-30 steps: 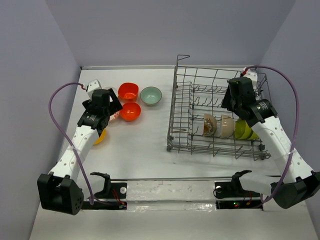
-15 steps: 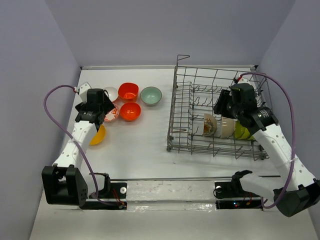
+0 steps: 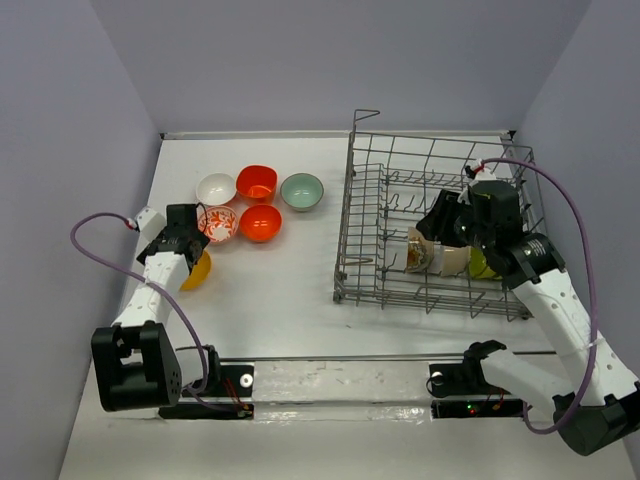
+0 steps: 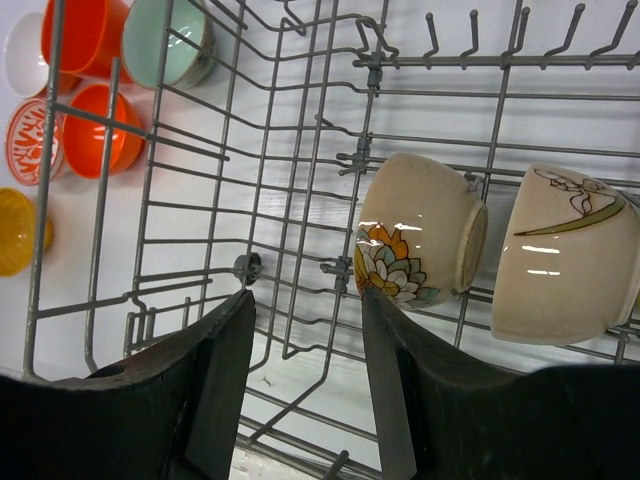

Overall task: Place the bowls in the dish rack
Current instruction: Pick up the bowl from the corner of the board.

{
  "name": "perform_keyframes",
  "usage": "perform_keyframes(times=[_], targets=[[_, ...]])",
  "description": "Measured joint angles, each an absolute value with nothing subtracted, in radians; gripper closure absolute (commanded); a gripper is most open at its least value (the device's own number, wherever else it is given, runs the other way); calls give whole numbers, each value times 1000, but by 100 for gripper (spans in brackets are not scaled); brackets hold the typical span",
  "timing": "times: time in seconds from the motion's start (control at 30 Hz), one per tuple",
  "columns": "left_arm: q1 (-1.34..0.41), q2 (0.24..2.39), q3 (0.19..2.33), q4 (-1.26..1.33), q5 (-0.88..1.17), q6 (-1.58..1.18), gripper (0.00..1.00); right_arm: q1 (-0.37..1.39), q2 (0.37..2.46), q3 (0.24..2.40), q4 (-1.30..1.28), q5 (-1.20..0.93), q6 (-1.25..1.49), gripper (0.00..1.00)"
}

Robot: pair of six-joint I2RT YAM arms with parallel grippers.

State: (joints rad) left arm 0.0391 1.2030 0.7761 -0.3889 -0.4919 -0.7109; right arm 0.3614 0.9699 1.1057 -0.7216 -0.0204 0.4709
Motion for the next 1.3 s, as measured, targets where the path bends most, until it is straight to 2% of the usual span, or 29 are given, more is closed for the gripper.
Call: perform_keyframes(times=[0.2,0.37,1.1,1.2,1.3], targets=[[133,1113,669,-444,-482,-811,1,361,939,1079,-694,-66,471,47],[141,1023,663,-468,-477,-867,1,361,933,1042,-684,-88,472,47],[172,1154,579,-460,-400,-998,1,361,905,1017,-672,-72,472,45],[173,1155,569,-442,-399,-1004,9,361,905,1017,-672,-72,472,45],[177,1155,567,-416,-393,-1008,32,361,905,1016,-672,-72,472,45]])
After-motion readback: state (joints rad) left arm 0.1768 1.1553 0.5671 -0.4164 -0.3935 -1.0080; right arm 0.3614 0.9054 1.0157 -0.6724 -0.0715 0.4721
